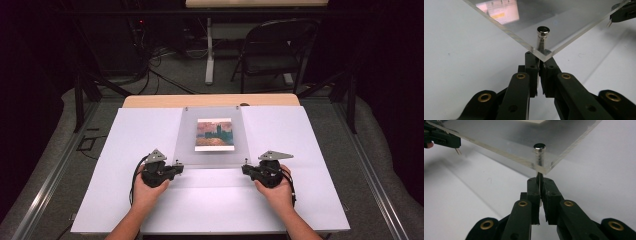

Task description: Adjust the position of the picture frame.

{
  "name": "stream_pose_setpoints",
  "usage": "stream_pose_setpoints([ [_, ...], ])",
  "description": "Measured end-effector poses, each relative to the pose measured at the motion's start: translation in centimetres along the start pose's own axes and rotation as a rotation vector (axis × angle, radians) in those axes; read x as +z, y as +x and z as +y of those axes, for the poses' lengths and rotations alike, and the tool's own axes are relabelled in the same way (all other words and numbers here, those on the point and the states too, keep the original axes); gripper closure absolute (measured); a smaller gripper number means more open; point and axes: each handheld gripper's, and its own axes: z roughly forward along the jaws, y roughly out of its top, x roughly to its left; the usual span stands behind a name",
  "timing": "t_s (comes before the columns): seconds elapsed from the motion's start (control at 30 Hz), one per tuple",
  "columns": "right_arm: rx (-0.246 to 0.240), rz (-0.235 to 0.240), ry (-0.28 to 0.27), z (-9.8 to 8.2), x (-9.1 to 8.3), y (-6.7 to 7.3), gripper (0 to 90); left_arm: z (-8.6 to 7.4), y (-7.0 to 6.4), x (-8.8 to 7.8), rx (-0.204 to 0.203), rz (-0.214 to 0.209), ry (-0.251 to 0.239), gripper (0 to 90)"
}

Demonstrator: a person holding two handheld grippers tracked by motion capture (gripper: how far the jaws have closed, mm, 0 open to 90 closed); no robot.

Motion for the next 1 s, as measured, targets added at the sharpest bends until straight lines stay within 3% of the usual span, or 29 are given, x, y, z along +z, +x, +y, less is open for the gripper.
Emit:
stream_pose_setpoints([
  [0.2,-0.004,-0.014,0.063,-0.4,0.5,-0.1,84.2,-0.5,-0.1,0.7,0.010,0.007,0.044,85.0],
  [0.4,0.026,0.001,0.050,-0.7,0.5,-0.4,83.1,-0.7,-0.2,0.7,0.002,0.014,0.027,83.7],
  [0.53,0.042,0.018,0.043,-0.8,0.3,-0.6,80.6,-0.7,-0.5,0.3,-0.011,0.008,0.003,77.0],
  [0.67,0.054,0.026,0.042,-1.2,-0.3,-0.2,67.5,-1.1,-1.3,-0.2,0.006,0.018,0.002,63.2],
  [0.83,-0.037,-0.029,0.047,-1.5,-1.4,1.1,51.3,-1.4,-1.7,-0.8,0.013,0.034,-0.030,48.9],
  [1.0,-0.097,-0.066,0.045,-1.5,-1.8,1.7,44.2,-1.9,-1.9,-1.3,0.018,0.016,-0.040,39.2],
])
